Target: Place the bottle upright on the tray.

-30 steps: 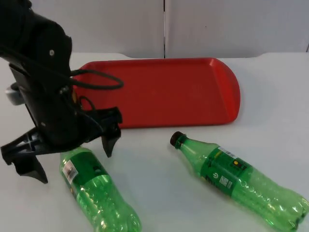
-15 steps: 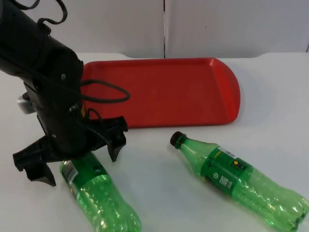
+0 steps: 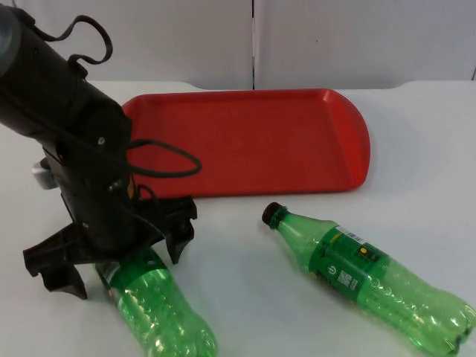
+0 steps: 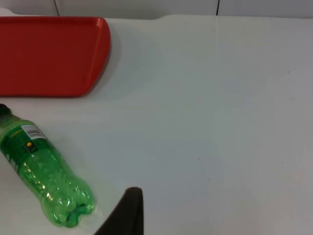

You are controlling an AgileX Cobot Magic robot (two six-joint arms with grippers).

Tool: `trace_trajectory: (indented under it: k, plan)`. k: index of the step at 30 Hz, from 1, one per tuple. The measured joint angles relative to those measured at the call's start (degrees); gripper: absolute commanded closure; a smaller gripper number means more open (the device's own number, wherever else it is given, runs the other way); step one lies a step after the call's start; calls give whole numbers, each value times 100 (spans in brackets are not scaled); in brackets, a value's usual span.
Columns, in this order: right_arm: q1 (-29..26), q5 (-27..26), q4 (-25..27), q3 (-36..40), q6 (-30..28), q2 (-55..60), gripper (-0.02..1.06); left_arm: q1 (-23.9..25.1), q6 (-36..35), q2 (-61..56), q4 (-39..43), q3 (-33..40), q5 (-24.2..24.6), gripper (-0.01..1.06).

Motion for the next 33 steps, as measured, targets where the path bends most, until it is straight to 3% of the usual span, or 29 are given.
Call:
trace_trajectory:
  k: [3,5,7,8,11,12,13,28,33]
  plan:
    - [0,0,0,0,0,0,0,0,0,0,0,0,-6,16]
    - [0,0,0,0,0,0,0,0,0,0,0,0,-10,28]
    - [0,0,0,0,0,0,0,0,0,0,0,0,-20,49]
    - [0,0,0,0,0,0,0,0,0,0,0,0,-30,49]
    - [0,0,0,0,0,0,0,0,-10,0,0,0,-27,95]
    - [0,0,0,0,0,0,0,0,-10,0,-10,0,-27,95]
    - [0,0,0,0,0,0,0,0,-10,0,-10,0,-27,105]
    - [0,0,0,0,0,0,0,0,218,-291,-121,9,-18,105]
    - [0,0,0,0,0,0,0,0,700,-930,-121,13,-604,105]
